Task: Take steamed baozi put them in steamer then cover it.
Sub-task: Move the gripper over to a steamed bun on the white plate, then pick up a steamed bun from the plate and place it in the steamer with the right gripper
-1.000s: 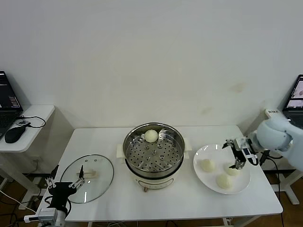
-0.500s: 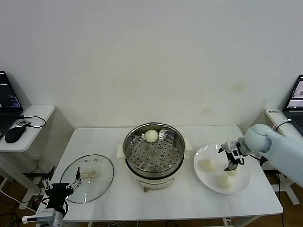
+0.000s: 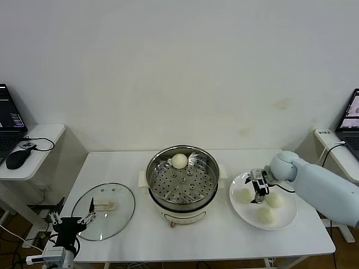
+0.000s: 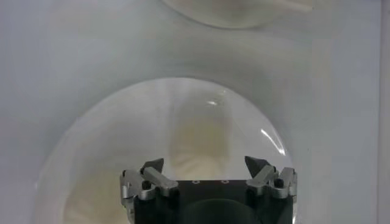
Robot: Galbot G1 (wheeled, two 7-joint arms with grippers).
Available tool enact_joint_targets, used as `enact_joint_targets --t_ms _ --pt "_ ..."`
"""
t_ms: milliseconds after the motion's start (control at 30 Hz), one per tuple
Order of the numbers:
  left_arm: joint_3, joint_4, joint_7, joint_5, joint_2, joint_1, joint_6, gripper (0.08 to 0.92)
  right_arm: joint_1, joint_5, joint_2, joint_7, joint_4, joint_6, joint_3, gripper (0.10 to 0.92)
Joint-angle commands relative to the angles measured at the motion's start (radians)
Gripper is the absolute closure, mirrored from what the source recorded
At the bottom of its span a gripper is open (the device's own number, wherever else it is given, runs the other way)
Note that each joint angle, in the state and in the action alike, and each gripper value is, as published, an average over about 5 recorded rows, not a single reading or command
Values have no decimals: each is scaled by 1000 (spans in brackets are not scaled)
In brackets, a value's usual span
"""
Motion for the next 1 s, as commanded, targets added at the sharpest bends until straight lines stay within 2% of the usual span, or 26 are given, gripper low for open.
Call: enact_joint_targets --t_ms 33,200,567,800,1000 --pt "-1 2 -1 1 1 -1 0 177 -15 -11 55 3 -55 -3 8 225" --pt "0 5 -1 0 -1 -4 0 177 -17 -19 62 -9 -61 -10 9 284" --pt "0 2 -2 0 -4 -3 0 177 14 -2 38 -41 -44 -6 4 512" --pt "-2 -6 -1 0 -2 1 1 177 94 62 -40 -72 34 -23 -30 522" --pt "4 -14 -1 0 -3 2 1 177 279 197 -158 -92 161 -70 -114 510"
